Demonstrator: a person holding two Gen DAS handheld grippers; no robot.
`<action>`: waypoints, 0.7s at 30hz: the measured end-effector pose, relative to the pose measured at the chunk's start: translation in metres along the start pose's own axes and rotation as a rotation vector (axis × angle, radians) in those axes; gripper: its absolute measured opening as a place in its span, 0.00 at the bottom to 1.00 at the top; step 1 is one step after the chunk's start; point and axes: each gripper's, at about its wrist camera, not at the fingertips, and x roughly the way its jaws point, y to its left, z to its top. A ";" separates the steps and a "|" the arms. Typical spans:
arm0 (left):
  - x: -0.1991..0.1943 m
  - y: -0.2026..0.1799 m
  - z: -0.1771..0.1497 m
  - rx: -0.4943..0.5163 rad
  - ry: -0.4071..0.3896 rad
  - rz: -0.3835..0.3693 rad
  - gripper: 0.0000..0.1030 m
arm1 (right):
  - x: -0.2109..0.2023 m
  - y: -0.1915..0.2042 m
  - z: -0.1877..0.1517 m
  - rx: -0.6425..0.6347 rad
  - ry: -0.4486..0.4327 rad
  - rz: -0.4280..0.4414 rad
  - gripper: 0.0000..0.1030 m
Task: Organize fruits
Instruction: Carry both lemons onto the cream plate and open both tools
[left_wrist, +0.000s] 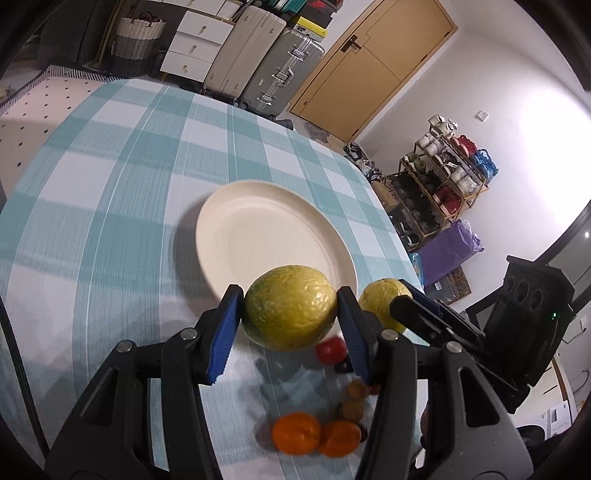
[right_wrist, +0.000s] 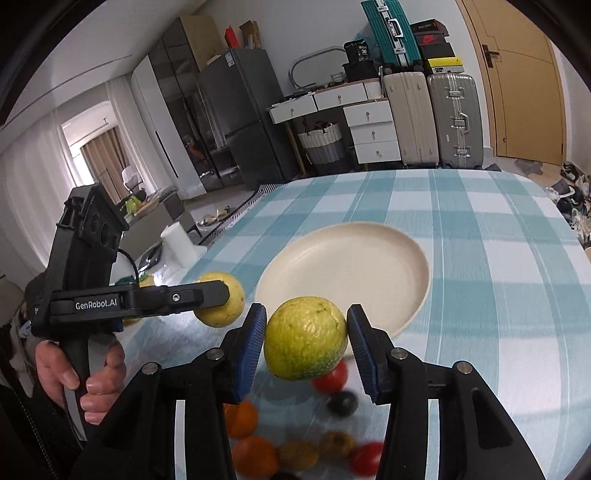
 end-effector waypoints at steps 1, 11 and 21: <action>0.003 -0.001 0.005 0.001 0.002 0.003 0.48 | 0.002 -0.004 0.005 0.006 -0.004 0.005 0.45; 0.060 0.001 0.060 -0.013 0.040 0.026 0.48 | 0.040 -0.046 0.052 0.049 0.015 0.053 0.45; 0.112 0.013 0.094 -0.031 0.088 0.046 0.48 | 0.096 -0.085 0.075 0.131 0.072 0.091 0.45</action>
